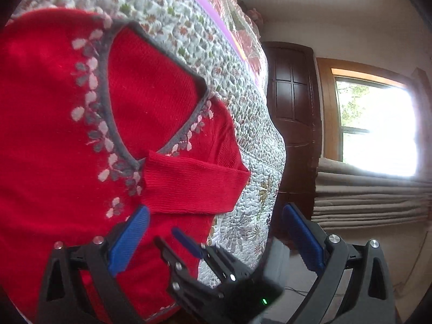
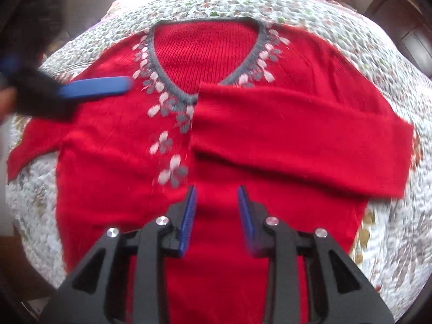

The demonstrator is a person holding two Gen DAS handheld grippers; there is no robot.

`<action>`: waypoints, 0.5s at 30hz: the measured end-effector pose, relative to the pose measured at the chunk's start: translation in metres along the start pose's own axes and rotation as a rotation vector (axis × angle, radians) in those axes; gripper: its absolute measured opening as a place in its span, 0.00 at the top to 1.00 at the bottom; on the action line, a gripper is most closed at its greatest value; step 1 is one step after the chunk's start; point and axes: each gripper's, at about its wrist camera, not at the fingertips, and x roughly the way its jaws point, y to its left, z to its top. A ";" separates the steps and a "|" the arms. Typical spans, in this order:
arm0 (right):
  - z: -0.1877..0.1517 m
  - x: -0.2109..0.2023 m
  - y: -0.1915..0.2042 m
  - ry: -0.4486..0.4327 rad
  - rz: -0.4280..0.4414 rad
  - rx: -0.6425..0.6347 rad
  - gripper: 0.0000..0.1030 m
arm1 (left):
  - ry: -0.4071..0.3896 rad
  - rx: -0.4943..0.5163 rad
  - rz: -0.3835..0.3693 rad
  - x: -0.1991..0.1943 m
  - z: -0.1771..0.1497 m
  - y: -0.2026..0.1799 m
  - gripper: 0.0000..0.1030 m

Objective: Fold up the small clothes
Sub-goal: 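Carry the held sleeve across the sweater body and release it near the neckline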

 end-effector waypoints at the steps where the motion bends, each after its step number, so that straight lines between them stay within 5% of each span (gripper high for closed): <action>1: -0.011 -0.009 -0.004 0.004 0.016 0.012 0.69 | 0.015 -0.006 0.021 0.012 0.005 0.003 0.04; 10: -0.089 -0.052 -0.033 0.074 0.050 0.144 0.67 | 0.091 -0.030 0.212 0.079 0.024 0.017 0.04; 15: -0.109 -0.059 -0.037 0.086 0.072 0.215 0.67 | 0.082 -0.025 0.239 0.088 0.019 0.013 0.05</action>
